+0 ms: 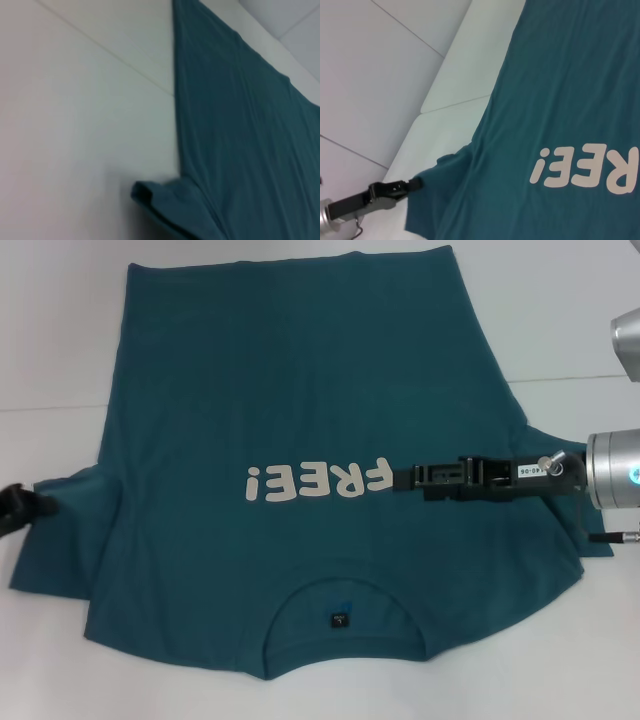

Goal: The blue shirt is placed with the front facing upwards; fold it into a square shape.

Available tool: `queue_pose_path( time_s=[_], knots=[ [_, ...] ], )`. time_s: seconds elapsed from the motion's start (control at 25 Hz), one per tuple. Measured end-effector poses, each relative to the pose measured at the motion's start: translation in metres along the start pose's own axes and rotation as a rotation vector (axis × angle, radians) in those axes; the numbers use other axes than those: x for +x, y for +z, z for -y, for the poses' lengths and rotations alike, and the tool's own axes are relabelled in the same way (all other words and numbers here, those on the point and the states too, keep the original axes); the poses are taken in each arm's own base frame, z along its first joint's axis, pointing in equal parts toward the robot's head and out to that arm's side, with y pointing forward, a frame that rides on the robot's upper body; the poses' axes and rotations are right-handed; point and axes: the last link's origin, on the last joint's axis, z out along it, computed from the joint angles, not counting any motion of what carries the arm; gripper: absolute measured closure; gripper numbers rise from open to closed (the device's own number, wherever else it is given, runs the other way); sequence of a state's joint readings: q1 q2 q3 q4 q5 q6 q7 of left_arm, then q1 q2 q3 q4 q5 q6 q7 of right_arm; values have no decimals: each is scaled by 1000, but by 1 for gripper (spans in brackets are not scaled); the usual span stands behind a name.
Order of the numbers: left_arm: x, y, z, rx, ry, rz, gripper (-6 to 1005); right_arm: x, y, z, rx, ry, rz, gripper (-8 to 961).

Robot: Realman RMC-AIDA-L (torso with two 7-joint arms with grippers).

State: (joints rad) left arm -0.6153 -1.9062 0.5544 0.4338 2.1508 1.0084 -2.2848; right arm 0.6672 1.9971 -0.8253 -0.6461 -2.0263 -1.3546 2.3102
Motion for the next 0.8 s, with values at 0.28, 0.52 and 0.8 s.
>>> queue_pose_path(
  time_s=[0.28, 0.52, 0.8],
  knots=[
    [14, -9, 4, 19, 16, -21, 958, 0, 0, 0, -1, 0, -1, 151],
    [22, -10, 1, 24, 45, -23, 958, -1, 2, -2, -2, -4, -4, 152],
    [19, -14, 8, 33, 21, -51, 957, -1, 2, 1, 5, 1, -3, 154]
  ],
)
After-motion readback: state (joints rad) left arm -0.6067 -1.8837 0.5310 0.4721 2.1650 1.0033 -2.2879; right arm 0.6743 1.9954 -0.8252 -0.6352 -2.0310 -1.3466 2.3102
